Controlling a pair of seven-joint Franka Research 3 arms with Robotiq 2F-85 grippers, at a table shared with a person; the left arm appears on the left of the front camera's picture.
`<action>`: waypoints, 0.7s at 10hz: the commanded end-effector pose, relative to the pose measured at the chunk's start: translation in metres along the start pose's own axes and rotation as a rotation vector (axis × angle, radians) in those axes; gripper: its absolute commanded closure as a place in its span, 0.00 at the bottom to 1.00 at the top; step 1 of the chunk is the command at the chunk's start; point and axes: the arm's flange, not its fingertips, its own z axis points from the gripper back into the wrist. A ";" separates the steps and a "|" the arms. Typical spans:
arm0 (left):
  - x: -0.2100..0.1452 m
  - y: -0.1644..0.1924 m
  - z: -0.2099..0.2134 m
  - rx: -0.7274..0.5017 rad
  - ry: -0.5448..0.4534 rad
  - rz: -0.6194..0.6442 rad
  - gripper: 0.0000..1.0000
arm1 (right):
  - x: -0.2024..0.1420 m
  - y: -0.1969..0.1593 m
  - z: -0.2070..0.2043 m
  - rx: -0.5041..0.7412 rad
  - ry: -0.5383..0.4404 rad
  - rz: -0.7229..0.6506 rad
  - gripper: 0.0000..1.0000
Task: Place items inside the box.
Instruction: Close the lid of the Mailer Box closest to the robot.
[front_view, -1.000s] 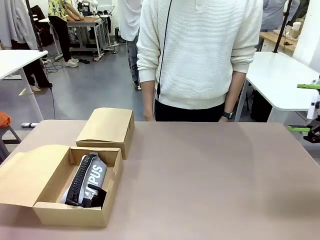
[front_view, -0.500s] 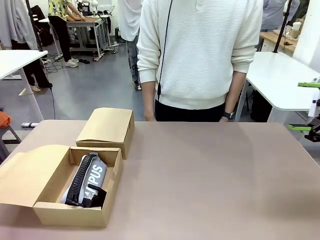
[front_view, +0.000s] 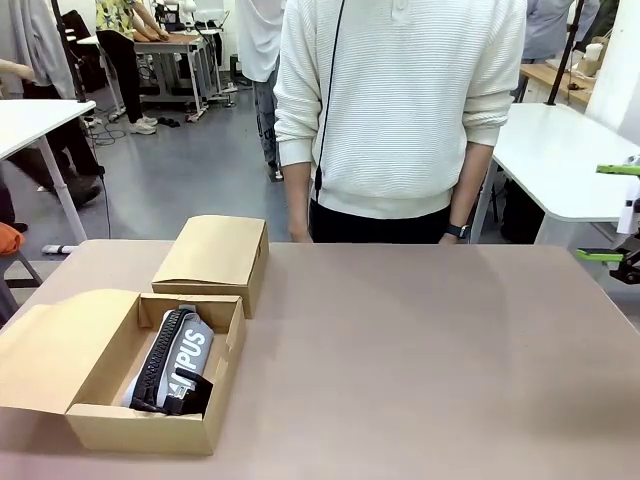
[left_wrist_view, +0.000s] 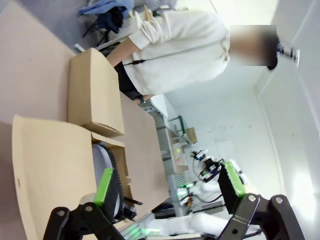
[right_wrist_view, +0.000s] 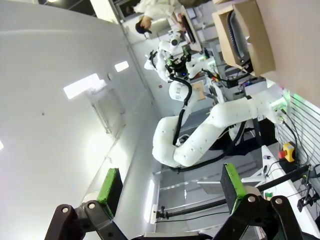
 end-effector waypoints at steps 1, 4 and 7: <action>0.000 -0.024 -0.042 -0.039 0.068 -0.353 0.00 | -0.003 0.001 0.002 0.001 0.007 0.000 0.00; -0.010 -0.001 -0.077 0.041 0.016 -1.077 0.00 | -0.003 0.001 0.002 0.001 0.007 0.000 0.00; -0.019 0.017 -0.072 0.007 0.086 -1.557 0.00 | -0.003 0.001 0.002 0.001 0.007 0.000 0.00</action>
